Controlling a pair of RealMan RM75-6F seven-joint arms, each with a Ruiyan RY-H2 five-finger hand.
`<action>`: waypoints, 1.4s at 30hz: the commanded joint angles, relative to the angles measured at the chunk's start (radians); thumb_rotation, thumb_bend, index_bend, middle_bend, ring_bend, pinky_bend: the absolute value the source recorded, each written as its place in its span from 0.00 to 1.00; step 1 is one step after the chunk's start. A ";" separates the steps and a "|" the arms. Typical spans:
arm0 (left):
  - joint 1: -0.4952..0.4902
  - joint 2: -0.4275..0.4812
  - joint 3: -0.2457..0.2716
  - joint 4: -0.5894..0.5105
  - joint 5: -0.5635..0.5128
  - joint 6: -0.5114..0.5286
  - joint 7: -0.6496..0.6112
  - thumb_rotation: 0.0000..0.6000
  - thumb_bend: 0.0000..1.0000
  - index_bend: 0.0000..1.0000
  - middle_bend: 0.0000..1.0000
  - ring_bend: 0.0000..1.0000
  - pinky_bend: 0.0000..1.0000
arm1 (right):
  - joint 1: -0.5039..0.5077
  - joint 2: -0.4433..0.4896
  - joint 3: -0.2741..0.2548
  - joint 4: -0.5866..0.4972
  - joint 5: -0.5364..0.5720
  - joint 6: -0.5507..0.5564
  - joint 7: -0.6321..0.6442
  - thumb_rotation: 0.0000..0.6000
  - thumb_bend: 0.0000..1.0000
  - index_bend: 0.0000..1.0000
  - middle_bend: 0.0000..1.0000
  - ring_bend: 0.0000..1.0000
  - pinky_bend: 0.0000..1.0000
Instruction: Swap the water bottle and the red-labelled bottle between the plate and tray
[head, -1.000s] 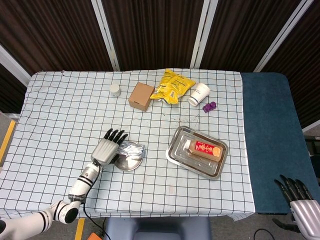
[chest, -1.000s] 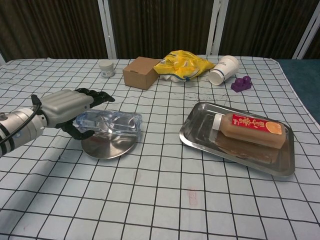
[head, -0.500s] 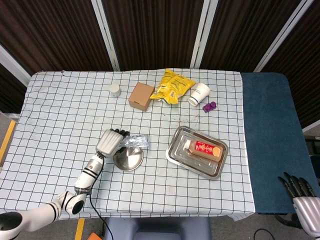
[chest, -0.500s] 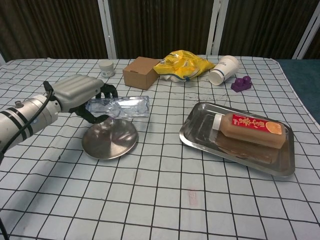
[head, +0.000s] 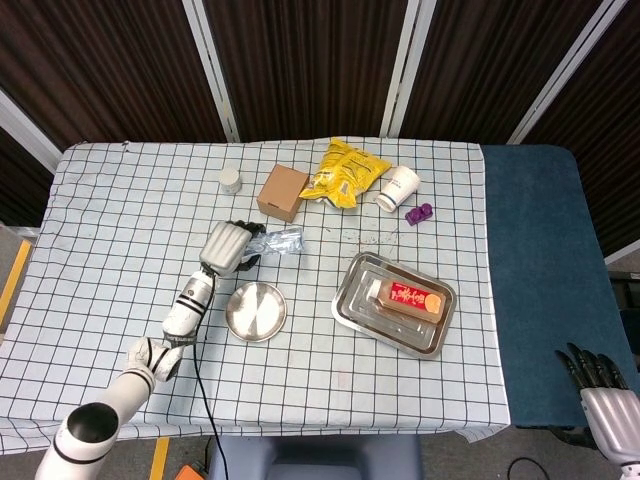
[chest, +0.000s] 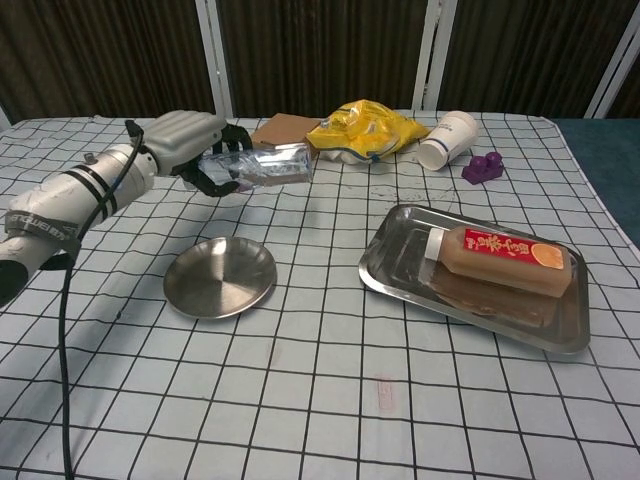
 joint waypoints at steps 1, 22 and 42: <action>-0.043 -0.065 0.030 0.089 0.002 -0.078 -0.086 1.00 0.43 0.27 0.48 0.30 0.42 | 0.009 -0.005 0.005 -0.005 0.014 -0.016 -0.010 1.00 0.21 0.00 0.00 0.00 0.00; 0.160 0.275 0.123 -0.398 0.018 0.166 -0.028 1.00 0.37 0.00 0.00 0.00 0.13 | 0.002 -0.029 -0.014 0.011 -0.168 0.124 0.097 1.00 0.21 0.00 0.00 0.00 0.00; 0.711 0.716 0.292 -0.946 0.022 0.678 0.218 1.00 0.36 0.00 0.00 0.00 0.07 | 0.517 -0.449 0.341 -0.036 0.477 -0.377 -0.513 1.00 0.21 0.01 0.03 0.00 0.00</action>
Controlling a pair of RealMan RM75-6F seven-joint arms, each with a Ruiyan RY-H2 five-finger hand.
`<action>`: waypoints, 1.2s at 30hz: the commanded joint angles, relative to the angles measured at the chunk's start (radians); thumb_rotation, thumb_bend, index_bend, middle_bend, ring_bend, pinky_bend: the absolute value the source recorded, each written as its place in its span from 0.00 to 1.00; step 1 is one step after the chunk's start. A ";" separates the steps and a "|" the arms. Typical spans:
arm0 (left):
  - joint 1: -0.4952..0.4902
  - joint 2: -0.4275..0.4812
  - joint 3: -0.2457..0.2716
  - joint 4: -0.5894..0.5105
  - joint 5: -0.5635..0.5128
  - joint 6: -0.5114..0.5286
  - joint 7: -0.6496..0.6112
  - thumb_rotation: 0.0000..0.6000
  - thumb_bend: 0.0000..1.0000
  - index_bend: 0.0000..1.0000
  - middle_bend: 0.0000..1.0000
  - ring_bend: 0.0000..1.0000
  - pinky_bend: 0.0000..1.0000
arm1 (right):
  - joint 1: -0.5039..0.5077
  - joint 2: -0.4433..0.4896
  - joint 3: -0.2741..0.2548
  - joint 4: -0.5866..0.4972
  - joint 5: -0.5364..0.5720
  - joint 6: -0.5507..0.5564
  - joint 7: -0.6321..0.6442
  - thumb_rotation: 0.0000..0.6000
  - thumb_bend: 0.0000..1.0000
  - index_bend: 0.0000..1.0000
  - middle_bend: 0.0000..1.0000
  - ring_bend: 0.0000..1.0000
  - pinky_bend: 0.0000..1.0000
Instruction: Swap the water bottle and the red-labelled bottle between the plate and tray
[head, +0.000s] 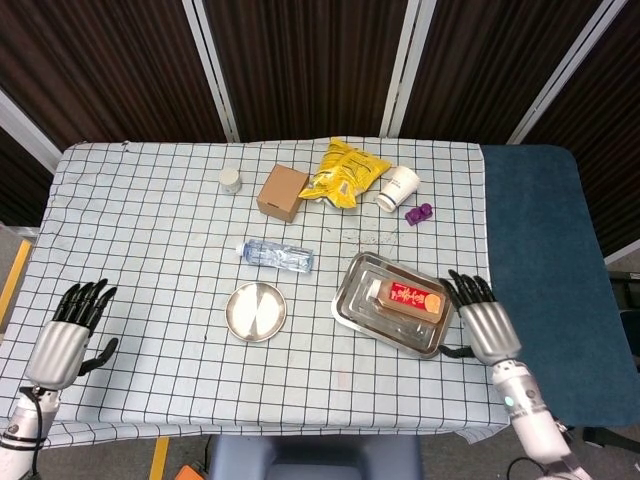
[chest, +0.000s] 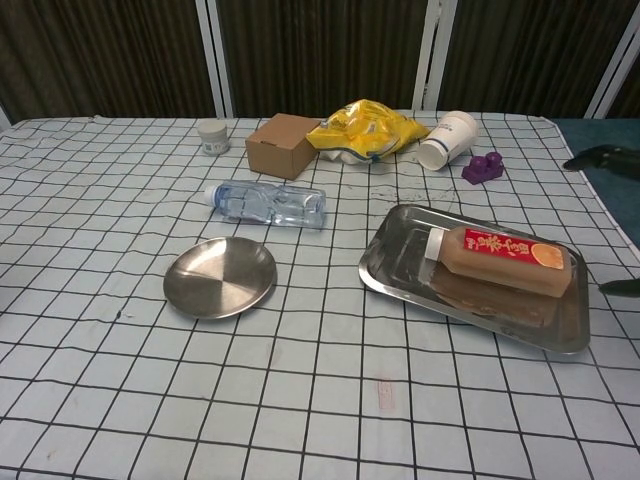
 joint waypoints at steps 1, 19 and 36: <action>0.009 0.012 -0.012 -0.006 -0.001 -0.004 -0.001 1.00 0.37 0.00 0.00 0.00 0.07 | 0.147 -0.165 0.082 0.106 0.191 -0.086 -0.171 1.00 0.21 0.01 0.03 0.00 0.00; 0.013 0.009 -0.057 0.009 0.004 -0.074 -0.011 1.00 0.36 0.00 0.00 0.00 0.06 | 0.322 -0.264 0.059 0.272 0.503 -0.125 -0.342 1.00 0.35 0.23 0.22 0.06 0.15; 0.024 0.018 -0.078 0.000 0.016 -0.089 -0.018 1.00 0.36 0.00 0.00 0.00 0.06 | 0.335 -0.273 0.013 0.275 0.424 -0.045 -0.266 1.00 0.42 0.87 0.72 0.71 0.98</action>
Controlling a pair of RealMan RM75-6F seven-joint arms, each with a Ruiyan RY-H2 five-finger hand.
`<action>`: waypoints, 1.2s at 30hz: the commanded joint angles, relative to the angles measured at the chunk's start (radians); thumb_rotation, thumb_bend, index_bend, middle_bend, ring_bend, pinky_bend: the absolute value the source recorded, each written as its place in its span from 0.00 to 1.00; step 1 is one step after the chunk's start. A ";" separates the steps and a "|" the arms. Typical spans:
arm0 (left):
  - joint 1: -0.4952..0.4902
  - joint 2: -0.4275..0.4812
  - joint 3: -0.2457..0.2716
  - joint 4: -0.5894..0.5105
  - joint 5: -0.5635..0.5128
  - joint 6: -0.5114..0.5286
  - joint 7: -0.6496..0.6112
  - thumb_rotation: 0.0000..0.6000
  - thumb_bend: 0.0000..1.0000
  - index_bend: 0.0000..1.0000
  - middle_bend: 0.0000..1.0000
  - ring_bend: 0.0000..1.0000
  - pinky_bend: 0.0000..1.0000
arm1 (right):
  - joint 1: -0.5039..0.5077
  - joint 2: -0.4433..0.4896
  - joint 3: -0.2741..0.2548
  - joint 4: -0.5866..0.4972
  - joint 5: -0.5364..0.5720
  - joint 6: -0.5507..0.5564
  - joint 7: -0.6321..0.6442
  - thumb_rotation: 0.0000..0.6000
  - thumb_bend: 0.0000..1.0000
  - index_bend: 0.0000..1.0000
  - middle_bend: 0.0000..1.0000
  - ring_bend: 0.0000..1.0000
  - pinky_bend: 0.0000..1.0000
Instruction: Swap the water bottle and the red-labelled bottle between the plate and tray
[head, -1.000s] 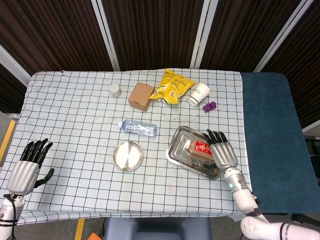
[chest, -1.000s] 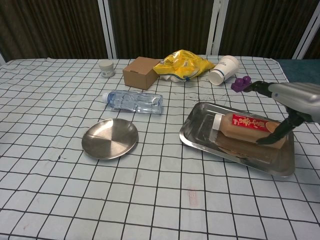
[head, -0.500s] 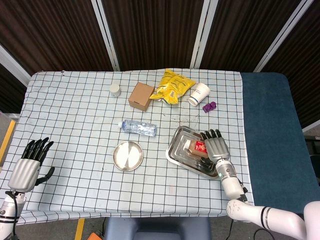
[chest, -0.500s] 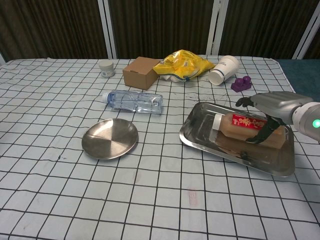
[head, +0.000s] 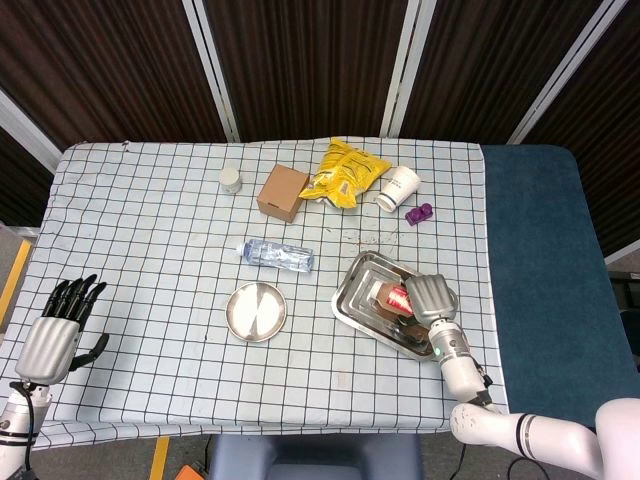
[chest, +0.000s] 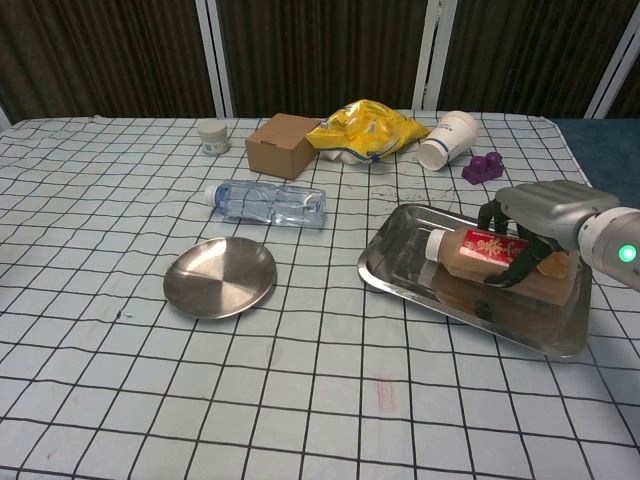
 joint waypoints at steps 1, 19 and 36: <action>0.002 0.003 -0.002 -0.003 0.002 -0.001 -0.002 1.00 0.36 0.00 0.00 0.00 0.06 | -0.006 0.023 0.005 -0.045 -0.029 0.024 0.028 1.00 0.42 0.89 0.73 0.72 0.99; 0.016 0.011 -0.022 -0.023 0.004 0.003 0.022 1.00 0.36 0.00 0.00 0.00 0.06 | -0.010 0.066 -0.167 -0.487 -0.349 0.066 -0.087 1.00 0.43 0.91 0.75 0.74 1.00; 0.032 0.032 -0.027 -0.037 0.016 0.016 0.003 1.00 0.36 0.00 0.00 0.00 0.06 | 0.064 -0.111 -0.103 -0.342 -0.127 0.000 -0.185 1.00 0.37 0.00 0.06 0.00 0.21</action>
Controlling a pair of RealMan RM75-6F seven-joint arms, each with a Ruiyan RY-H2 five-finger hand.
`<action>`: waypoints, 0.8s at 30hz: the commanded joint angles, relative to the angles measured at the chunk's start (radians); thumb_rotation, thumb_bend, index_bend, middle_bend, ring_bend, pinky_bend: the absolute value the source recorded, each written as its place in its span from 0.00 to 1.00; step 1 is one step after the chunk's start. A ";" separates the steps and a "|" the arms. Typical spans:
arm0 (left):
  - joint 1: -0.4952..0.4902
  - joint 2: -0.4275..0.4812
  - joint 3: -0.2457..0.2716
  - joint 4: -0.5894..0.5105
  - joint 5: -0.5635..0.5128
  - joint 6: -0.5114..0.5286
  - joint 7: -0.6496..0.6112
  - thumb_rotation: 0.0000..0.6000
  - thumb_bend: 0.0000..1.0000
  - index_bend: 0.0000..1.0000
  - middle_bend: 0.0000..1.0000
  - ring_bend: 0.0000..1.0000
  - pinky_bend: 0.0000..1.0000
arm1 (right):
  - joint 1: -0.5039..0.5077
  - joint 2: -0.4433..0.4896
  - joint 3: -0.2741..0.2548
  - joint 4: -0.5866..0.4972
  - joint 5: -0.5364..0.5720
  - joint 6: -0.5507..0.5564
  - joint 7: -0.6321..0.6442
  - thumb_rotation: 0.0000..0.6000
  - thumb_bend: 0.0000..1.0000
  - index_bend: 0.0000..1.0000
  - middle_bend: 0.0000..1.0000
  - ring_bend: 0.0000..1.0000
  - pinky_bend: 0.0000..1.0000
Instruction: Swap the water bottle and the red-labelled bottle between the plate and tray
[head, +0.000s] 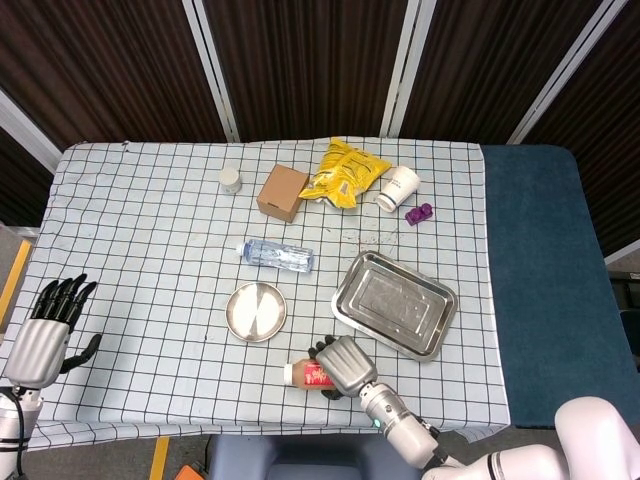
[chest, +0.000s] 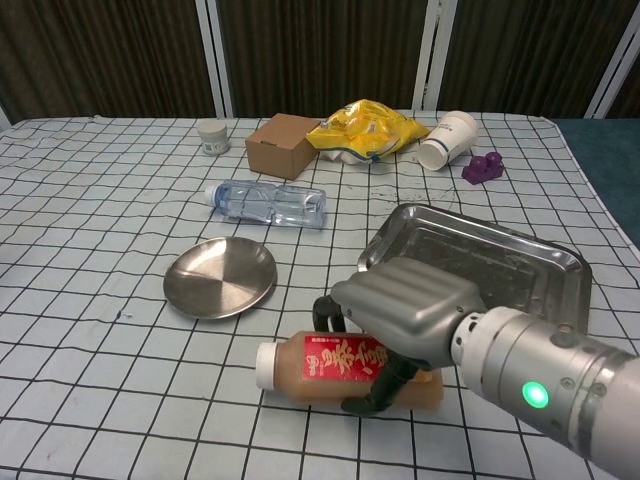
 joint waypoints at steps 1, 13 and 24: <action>0.002 0.002 -0.002 0.000 -0.005 -0.004 0.000 1.00 0.36 0.00 0.00 0.00 0.06 | 0.030 0.033 0.040 -0.027 0.047 0.004 -0.029 1.00 0.36 0.00 0.05 0.00 0.20; -0.003 -0.007 -0.009 -0.002 -0.022 -0.037 0.033 1.00 0.36 0.00 0.00 0.00 0.07 | 0.193 0.047 0.288 0.121 0.278 -0.001 0.016 1.00 0.29 0.00 0.01 0.00 0.14; -0.009 -0.026 -0.021 0.024 -0.068 -0.094 0.065 1.00 0.36 0.00 0.00 0.00 0.07 | 0.499 -0.212 0.435 0.682 0.425 -0.167 0.042 1.00 0.29 0.01 0.03 0.00 0.13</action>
